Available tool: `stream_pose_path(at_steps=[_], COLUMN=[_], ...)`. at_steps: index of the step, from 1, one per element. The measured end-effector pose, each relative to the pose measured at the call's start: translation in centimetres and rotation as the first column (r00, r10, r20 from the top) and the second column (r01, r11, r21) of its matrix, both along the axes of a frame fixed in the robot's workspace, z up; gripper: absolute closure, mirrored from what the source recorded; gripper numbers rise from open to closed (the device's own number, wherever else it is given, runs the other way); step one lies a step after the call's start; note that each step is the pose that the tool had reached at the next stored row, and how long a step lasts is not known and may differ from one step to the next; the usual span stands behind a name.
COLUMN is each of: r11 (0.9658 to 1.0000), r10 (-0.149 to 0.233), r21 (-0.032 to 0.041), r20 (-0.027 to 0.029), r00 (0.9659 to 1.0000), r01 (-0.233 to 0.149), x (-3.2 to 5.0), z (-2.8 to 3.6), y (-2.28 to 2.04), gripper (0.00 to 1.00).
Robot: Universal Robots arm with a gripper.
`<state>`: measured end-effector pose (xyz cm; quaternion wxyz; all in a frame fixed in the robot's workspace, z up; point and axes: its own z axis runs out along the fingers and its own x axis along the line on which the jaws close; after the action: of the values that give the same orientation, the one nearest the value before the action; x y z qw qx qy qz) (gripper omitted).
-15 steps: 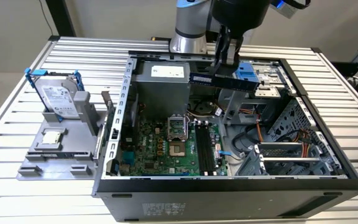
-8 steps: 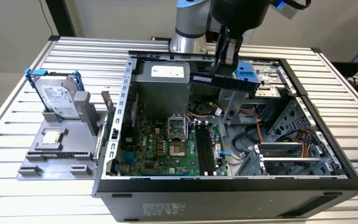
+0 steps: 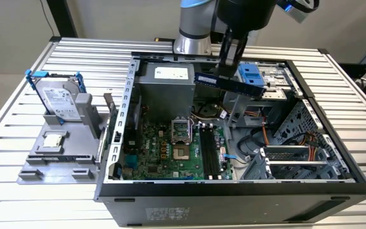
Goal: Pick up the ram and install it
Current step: 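Insert the ram into the slot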
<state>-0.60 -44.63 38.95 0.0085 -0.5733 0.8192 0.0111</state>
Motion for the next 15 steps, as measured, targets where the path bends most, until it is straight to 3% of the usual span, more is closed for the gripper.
stream_pose_path(at_steps=[4, 8, 12, 15], r11=[0.9974, 0.9895, 0.9765, 0.9631], r10=[-0.071, -0.145, -0.216, -0.269], r21=[0.0, 0.0, -0.0001, 0.0], r20=[0.0, 0.0, 0.0, 0.0], r00=[0.9974, 0.9895, 0.9765, 0.9631], r01=[0.071, 0.145, 0.216, 0.269], x=[0.0, 0.0, 0.0, 0.0], z=[-0.02, -0.06, -0.11, -0.15], y=[0.0, 0.0, 0.0, 0.0], gripper=[1.0, 1.0, 1.0, 1.0])
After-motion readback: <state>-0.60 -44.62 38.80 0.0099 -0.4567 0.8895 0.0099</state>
